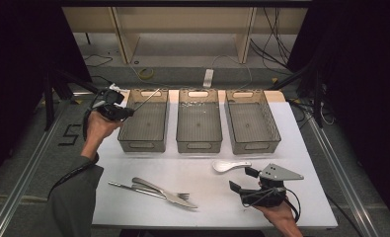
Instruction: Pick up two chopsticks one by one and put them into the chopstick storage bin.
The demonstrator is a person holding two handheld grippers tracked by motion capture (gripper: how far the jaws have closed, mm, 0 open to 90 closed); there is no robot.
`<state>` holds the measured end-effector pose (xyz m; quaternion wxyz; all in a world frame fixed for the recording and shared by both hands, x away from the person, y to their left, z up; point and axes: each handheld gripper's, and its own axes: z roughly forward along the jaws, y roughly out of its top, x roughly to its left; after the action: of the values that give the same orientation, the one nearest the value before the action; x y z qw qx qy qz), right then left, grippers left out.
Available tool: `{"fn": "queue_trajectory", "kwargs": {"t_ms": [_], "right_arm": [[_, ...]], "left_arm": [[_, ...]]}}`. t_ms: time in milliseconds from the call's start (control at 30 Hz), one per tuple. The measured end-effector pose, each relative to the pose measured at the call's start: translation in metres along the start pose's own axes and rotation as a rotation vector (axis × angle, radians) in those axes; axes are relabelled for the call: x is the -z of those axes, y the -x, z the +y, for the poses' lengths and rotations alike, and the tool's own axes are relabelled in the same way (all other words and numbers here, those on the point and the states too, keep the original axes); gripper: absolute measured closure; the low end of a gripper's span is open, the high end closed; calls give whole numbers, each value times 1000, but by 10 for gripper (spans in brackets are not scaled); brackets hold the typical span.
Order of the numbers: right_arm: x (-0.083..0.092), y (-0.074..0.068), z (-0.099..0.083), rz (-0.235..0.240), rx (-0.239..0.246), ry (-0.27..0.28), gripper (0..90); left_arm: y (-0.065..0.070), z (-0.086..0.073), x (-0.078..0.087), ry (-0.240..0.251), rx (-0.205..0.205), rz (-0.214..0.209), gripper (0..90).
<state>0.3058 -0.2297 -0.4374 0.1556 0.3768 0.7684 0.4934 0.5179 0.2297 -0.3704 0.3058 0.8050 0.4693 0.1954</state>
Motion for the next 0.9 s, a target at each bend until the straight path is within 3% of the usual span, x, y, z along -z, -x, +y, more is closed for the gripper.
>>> {"fn": "queue_trajectory", "kwargs": {"t_ms": [400, 667, 767, 833, 900], "right_arm": [[0, 0, 0, 2, 1, -3, 245], [0, 0, 0, 2, -2, -3, 246], [0, 0, -1, 3, -4, -3, 245], [0, 0, -1, 3, -3, -4, 245], [0, 0, -1, 4, -4, -6, 246]], "left_arm": [[5, -3, -23, -10, 10, 6, 844], [6, -5, -36, -28, -11, -10, 830], [6, -4, -33, 7, 0, -19, 761], [7, -3, -29, 21, -8, -6, 661], [7, -2, -23, 35, -8, -20, 575]]}}
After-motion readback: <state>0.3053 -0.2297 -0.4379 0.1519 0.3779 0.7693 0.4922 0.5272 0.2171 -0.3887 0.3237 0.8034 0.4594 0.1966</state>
